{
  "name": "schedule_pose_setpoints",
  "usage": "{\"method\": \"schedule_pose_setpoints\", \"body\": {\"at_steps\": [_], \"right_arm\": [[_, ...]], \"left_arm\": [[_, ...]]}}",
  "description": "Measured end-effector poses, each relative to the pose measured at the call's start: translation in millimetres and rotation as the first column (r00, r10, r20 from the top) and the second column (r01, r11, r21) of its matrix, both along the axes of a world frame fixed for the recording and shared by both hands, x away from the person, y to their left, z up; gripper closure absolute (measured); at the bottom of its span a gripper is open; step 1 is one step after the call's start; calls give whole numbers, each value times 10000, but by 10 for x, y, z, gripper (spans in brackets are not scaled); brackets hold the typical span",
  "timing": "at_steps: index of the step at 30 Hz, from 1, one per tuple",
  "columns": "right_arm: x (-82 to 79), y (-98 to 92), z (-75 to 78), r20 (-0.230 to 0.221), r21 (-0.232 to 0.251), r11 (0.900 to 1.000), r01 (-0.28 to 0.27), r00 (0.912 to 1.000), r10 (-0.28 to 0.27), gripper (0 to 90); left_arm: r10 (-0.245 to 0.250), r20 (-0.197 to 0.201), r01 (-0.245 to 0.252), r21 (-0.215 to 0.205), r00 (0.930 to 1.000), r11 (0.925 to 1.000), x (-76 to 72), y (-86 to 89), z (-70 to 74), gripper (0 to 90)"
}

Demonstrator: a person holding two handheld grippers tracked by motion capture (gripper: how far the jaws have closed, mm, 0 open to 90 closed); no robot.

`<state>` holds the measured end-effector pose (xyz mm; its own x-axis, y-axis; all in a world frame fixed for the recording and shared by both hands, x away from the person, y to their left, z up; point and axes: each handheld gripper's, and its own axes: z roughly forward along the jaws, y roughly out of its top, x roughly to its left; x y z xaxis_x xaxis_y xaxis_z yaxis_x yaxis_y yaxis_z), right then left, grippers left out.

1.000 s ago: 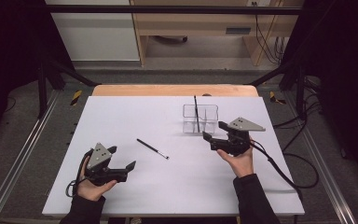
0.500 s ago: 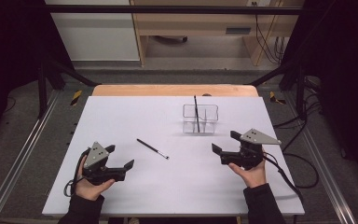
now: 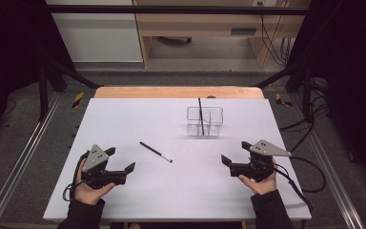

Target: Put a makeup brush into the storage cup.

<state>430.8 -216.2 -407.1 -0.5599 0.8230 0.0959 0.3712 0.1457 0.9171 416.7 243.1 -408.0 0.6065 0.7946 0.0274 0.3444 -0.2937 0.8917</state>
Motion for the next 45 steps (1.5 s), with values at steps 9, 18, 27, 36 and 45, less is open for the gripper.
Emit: {"method": "schedule_pose_setpoints", "body": {"at_steps": [9,18,27,36,45], "right_arm": [[-13,-1,13,4,105,9999,-65,10000,65,79],[-21,19,35,3,68,10000,-72,10000,72,76],[-29,67,43,21,-12,9998,-206,9998,206,78],[-36,84,49,8,26,9996,-265,9996,265,78],[-33,97,42,-9,-31,9996,-295,9996,295,77]], "left_arm": [[-127,-13,127,215,9999,9997,31,-8,31,104],[-310,-58,313,519,9995,9982,144,11,137,104],[-814,-90,819,1126,9966,9903,264,-62,230,103],[-1381,-327,1419,1911,9899,9713,397,-198,250,102],[-1810,-691,1921,2266,9811,9548,508,-302,193,102]]}}
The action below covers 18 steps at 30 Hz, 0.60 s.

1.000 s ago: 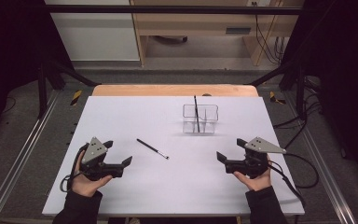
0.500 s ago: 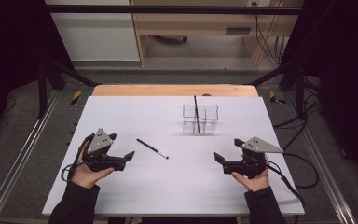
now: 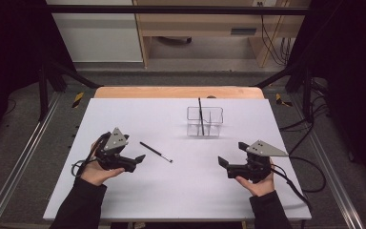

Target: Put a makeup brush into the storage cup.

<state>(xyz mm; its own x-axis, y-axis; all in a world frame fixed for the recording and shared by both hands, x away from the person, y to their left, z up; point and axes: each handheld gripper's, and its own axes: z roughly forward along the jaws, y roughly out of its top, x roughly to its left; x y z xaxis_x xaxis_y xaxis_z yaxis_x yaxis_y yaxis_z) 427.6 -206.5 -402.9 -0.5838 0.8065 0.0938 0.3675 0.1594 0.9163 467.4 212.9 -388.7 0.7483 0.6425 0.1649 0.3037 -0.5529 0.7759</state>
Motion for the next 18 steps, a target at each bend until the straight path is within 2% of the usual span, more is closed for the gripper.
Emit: {"method": "schedule_pose_setpoints", "body": {"at_steps": [3,18], "right_arm": [[2,7,-7,-13,-19,10000,-28,10000,28,76],[0,33,-10,-32,-101,9999,-44,10000,44,73]], "left_arm": [[-111,-78,112,124,9999,9999,30,-32,-13,101],[-592,-629,608,237,9963,9979,208,-153,-149,104]]}}
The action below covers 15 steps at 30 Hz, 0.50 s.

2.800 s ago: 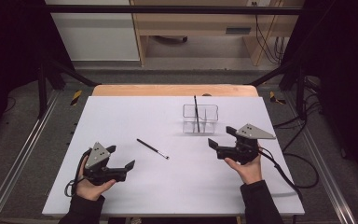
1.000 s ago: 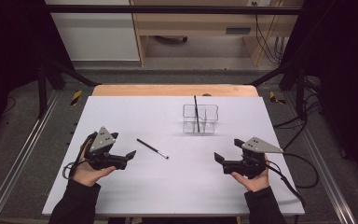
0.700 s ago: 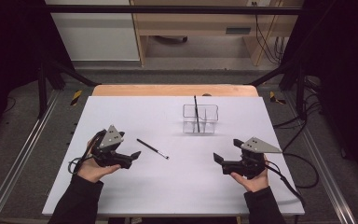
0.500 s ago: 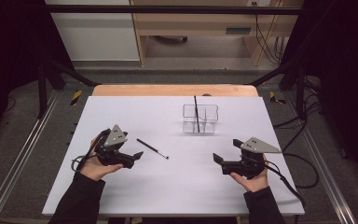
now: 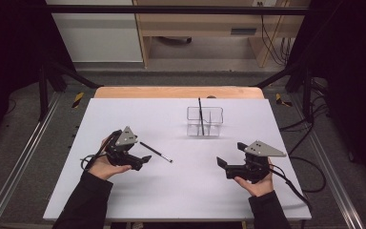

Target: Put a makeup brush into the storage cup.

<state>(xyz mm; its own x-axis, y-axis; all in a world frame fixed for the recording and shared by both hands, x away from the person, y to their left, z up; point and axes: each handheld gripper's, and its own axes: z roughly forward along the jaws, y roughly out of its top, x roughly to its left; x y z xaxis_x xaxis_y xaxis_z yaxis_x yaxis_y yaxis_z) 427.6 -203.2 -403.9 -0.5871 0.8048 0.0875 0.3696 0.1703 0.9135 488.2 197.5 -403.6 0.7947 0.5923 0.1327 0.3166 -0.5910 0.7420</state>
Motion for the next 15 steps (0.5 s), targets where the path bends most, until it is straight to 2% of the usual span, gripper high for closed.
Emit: {"method": "schedule_pose_setpoints", "body": {"at_steps": [15], "right_arm": [[0,0,1,31,37,10000,-25,10000,25,70]], "left_arm": [[-444,-240,453,415,9987,9981,123,-138,-38,104]]}}
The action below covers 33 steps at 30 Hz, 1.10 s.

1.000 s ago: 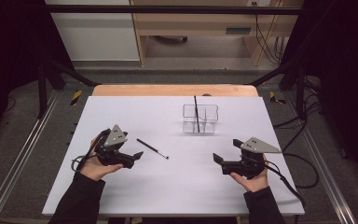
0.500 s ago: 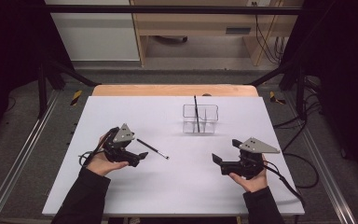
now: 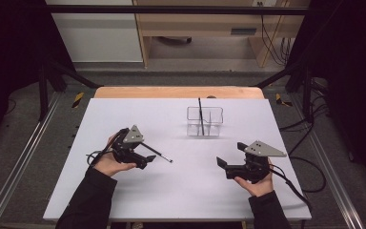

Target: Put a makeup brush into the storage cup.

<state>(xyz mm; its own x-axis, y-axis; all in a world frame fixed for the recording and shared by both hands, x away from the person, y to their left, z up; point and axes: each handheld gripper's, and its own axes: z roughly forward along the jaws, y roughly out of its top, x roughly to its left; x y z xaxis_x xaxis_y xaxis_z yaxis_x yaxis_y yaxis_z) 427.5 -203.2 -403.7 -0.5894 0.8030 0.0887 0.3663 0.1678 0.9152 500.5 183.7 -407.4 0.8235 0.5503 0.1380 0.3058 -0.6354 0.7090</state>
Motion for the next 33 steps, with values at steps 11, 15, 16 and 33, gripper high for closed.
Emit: {"method": "schedule_pose_setpoints", "body": {"at_steps": [11,15,16,33], "right_arm": [[6,15,-14,-57,-18,10000,-32,10000,32,69],[7,16,-14,-59,-5,10000,-36,10000,36,69],[7,16,-14,-54,3,10000,-39,10000,39,69],[5,29,-12,-44,-5,10000,-87,10000,87,69]], "left_arm": [[-343,-334,355,367,9989,9987,130,-92,-144,105],[-406,-511,433,541,9979,9976,184,-117,-214,105],[-431,-538,461,548,9976,9974,195,-125,-234,106],[-810,-598,872,1108,9949,9900,325,-252,-397,112]]}}
